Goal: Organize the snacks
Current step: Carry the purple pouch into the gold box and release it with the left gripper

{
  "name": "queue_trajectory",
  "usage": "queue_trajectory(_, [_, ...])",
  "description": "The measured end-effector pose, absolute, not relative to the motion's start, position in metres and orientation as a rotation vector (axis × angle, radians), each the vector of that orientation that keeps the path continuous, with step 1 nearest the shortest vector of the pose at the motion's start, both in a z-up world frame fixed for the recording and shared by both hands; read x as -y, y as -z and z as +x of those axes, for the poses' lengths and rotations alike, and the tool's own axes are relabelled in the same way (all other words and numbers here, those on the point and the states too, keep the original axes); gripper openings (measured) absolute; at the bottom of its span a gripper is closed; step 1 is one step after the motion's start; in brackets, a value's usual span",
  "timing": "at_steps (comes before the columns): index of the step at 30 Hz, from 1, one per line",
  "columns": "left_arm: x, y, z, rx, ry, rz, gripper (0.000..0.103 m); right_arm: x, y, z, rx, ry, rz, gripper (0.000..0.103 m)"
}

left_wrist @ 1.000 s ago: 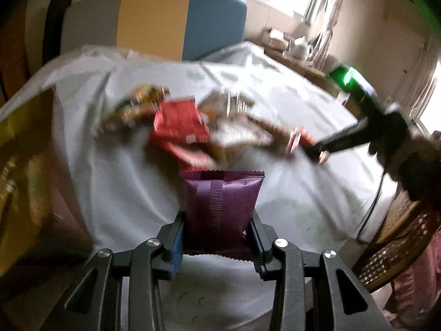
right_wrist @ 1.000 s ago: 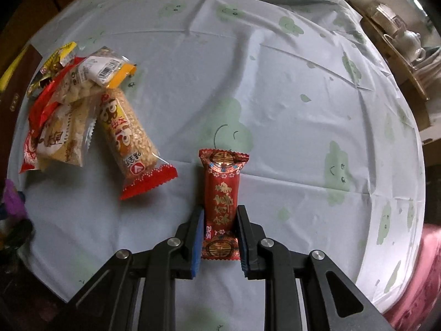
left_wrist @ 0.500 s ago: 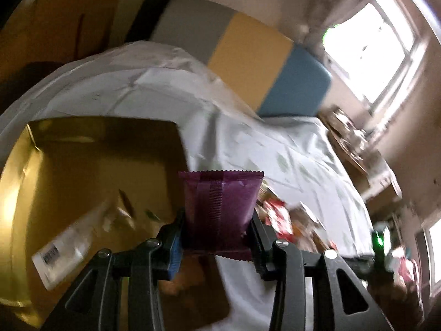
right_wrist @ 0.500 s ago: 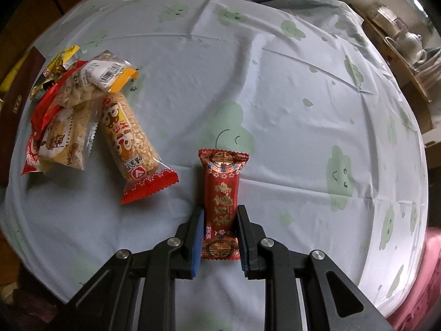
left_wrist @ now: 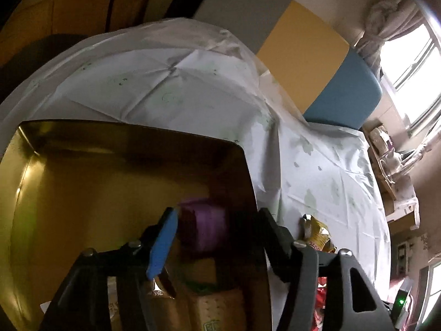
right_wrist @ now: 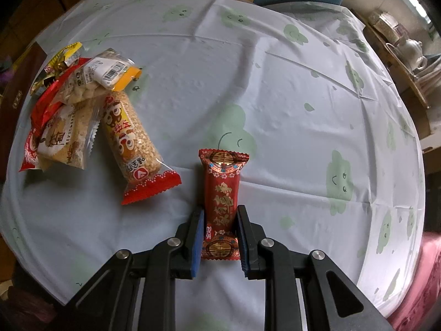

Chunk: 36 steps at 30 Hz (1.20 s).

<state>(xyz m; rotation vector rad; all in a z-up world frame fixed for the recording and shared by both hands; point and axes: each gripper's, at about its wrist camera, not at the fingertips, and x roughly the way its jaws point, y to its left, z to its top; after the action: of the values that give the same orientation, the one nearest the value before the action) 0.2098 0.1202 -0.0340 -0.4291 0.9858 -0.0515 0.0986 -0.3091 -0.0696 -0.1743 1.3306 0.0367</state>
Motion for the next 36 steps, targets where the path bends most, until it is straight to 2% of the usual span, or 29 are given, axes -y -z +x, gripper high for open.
queue_trajectory(23, [-0.059,-0.002,0.069,-0.862,0.049,-0.139,0.065,0.303,0.068,0.096,-1.311,-0.029,-0.22,0.023])
queue_trajectory(36, [-0.059,0.009,0.04,-0.87,0.016,-0.132,0.065,0.302,0.067,0.095,-1.305,-0.027,-0.228,0.023])
